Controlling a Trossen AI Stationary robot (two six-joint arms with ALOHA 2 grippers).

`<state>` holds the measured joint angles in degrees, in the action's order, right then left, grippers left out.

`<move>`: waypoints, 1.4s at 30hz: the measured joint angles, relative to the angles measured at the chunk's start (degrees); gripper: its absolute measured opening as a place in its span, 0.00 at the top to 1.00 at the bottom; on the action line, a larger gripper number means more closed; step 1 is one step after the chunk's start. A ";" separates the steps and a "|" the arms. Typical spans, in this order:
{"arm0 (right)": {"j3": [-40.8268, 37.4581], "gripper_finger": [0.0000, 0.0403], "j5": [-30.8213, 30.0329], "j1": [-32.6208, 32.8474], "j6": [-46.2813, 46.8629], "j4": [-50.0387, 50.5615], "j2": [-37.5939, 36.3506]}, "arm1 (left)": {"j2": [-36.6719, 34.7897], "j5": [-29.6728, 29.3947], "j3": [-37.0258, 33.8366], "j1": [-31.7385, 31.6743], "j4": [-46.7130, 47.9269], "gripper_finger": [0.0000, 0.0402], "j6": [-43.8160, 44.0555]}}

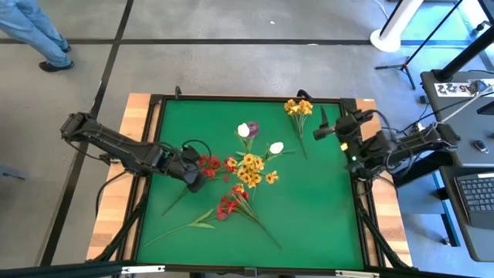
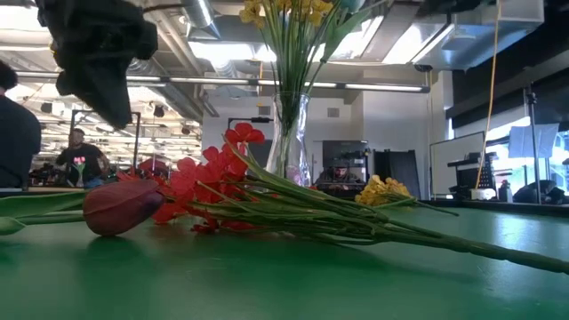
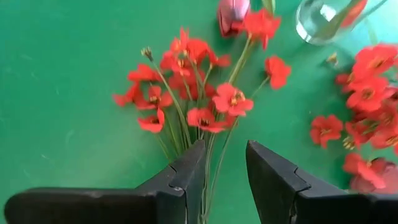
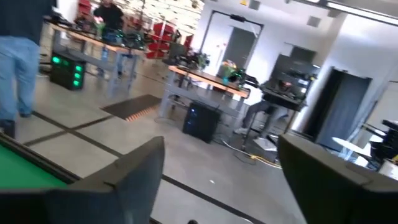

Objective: Sort flowers into vase by color
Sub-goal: Put the top red tulip into the pink vase

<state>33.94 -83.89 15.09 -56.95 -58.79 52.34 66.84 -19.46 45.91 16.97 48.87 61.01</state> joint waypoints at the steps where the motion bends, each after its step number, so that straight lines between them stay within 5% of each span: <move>1: -1.12 0.28 0.22 -0.64 1.39 1.16 -0.11 | 0.73 0.62 0.00 0.00 -0.02 0.72 -0.02; 6: -3.42 0.41 4.56 -3.85 14.57 14.66 0.32 | 4.09 4.23 0.00 -0.12 -0.03 0.72 0.44; 9: -3.52 0.46 12.62 -5.95 28.61 30.39 0.41 | 5.37 6.93 0.00 -0.20 -0.02 0.72 1.57; 15: -3.52 0.51 35.92 -15.50 52.85 55.59 0.41 | 5.96 8.91 0.00 -0.20 0.08 0.72 3.02; 21: -3.52 0.51 70.62 -27.24 56.67 62.01 1.51 | 5.96 7.57 0.00 -0.24 0.09 0.72 2.99; 23: -3.63 0.51 77.03 -29.72 56.12 61.79 3.18 | 5.96 6.67 0.00 -0.24 -0.01 0.72 3.10; 42: -2.15 0.51 88.55 -32.74 51.69 48.67 32.88 | 5.91 6.53 0.00 -0.24 -1.81 0.72 2.71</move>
<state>31.78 4.67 -17.65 -5.27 -10.12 85.22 72.75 -12.93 45.91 16.73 47.07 63.72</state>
